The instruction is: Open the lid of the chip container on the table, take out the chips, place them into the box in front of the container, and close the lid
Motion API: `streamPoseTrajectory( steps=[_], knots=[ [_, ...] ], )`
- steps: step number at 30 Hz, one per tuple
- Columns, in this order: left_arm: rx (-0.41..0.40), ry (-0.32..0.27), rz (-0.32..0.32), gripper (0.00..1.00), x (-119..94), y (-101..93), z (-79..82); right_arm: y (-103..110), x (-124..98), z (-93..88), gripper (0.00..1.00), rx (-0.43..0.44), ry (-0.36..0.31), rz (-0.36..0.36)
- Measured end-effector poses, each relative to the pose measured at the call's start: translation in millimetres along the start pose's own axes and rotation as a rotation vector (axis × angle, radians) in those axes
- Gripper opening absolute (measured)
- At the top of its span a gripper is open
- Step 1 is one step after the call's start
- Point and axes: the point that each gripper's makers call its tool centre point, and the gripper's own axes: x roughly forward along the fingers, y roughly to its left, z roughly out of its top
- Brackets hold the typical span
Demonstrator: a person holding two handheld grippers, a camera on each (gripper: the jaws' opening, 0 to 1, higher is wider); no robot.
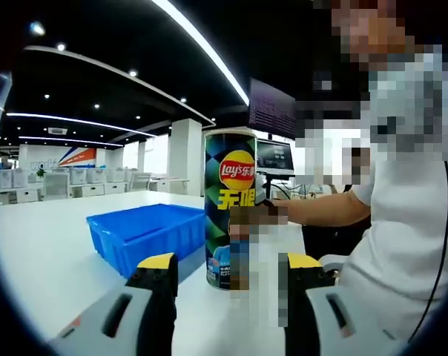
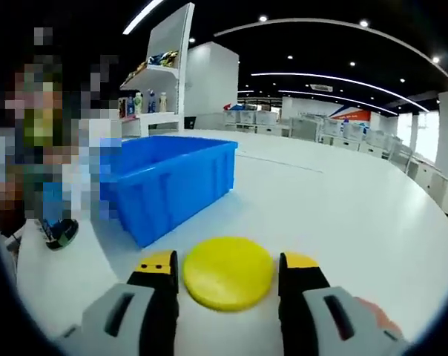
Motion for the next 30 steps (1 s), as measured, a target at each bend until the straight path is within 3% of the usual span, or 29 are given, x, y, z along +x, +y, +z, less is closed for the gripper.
streamPoseTrajectory(
  steps=[5, 30],
  knots=[
    [0.0, 0.001, -0.001, 0.56, 0.6, 0.4, -0.8, 6.9, -1.9, 0.9, 0.49, -0.003, -0.013, 0.01],
    [-0.003, 0.009, -0.003, 0.56, 2.2, 0.5, -3.8, 5.4, -3.4, 3.0, 0.47, -0.011, -0.017, -0.006]
  ],
)
